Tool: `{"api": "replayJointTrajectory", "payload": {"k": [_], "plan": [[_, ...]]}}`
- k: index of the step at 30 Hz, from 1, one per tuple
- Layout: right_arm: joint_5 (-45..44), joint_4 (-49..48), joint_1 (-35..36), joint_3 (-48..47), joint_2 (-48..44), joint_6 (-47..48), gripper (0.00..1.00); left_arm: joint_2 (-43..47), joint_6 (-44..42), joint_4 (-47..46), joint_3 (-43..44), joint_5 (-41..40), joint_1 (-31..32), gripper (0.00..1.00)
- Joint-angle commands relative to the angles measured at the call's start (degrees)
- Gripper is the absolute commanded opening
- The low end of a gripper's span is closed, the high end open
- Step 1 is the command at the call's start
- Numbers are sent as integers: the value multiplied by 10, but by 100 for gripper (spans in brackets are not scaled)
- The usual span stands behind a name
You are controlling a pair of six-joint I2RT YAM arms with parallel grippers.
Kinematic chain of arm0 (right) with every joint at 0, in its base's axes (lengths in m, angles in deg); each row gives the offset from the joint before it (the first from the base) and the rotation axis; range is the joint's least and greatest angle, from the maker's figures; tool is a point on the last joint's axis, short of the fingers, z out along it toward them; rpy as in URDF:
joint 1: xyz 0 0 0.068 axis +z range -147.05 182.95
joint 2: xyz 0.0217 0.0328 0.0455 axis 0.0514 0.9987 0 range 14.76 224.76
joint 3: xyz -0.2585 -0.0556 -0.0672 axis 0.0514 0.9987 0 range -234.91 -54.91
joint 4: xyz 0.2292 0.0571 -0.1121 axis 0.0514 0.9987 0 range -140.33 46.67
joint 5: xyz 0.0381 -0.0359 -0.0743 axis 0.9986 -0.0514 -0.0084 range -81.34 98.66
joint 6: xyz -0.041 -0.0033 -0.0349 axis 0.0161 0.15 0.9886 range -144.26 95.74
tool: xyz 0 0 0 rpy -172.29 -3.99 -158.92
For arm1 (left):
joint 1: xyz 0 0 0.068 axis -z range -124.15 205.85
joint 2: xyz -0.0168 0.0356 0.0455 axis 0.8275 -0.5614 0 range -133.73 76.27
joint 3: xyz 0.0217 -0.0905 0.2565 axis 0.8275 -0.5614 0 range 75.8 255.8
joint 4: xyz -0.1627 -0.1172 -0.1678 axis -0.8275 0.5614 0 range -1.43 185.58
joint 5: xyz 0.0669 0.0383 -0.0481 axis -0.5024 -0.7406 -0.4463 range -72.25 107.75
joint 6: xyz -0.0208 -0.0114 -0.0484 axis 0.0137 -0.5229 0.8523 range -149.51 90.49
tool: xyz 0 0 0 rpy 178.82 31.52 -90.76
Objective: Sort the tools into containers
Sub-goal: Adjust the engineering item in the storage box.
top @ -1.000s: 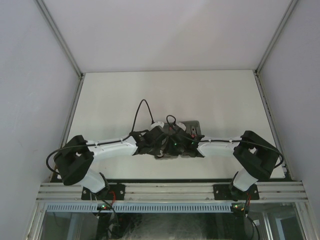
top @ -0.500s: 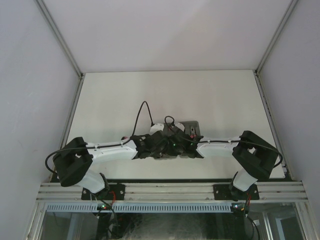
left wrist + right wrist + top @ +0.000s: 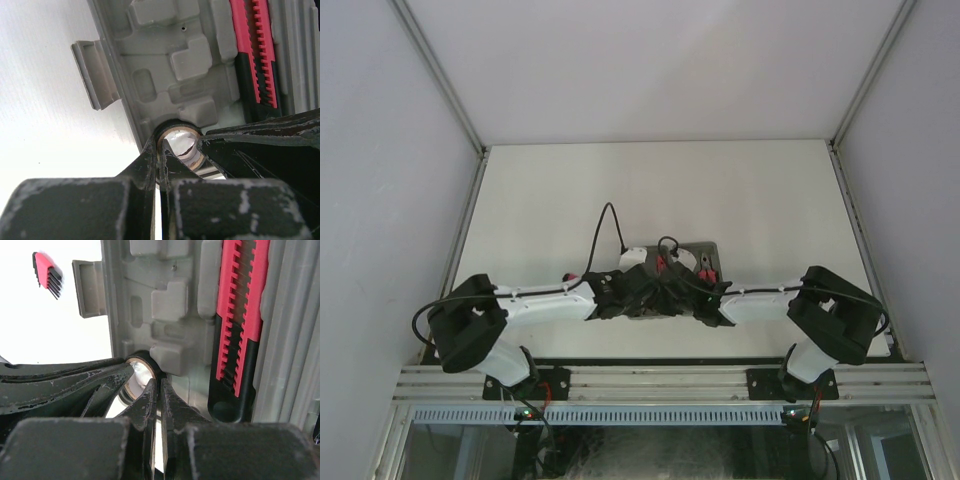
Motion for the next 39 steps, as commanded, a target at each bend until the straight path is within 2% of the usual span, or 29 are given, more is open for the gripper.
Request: {"api": "replayJointTrajectory", "payload": {"k": [1, 21, 29, 39], "plan": [[-39, 2, 36, 41, 27, -30, 0, -73, 44, 23, -40, 139, 19, 0], [-71, 33, 56, 43, 81, -54, 0, -89, 45, -17, -63, 159, 19, 0], [-77, 7, 76, 48, 128, -80, 0, -94, 45, -26, -66, 163, 20, 0], [-87, 6, 73, 69, 67, -73, 0, -85, 44, -35, -67, 171, 21, 0]]}}
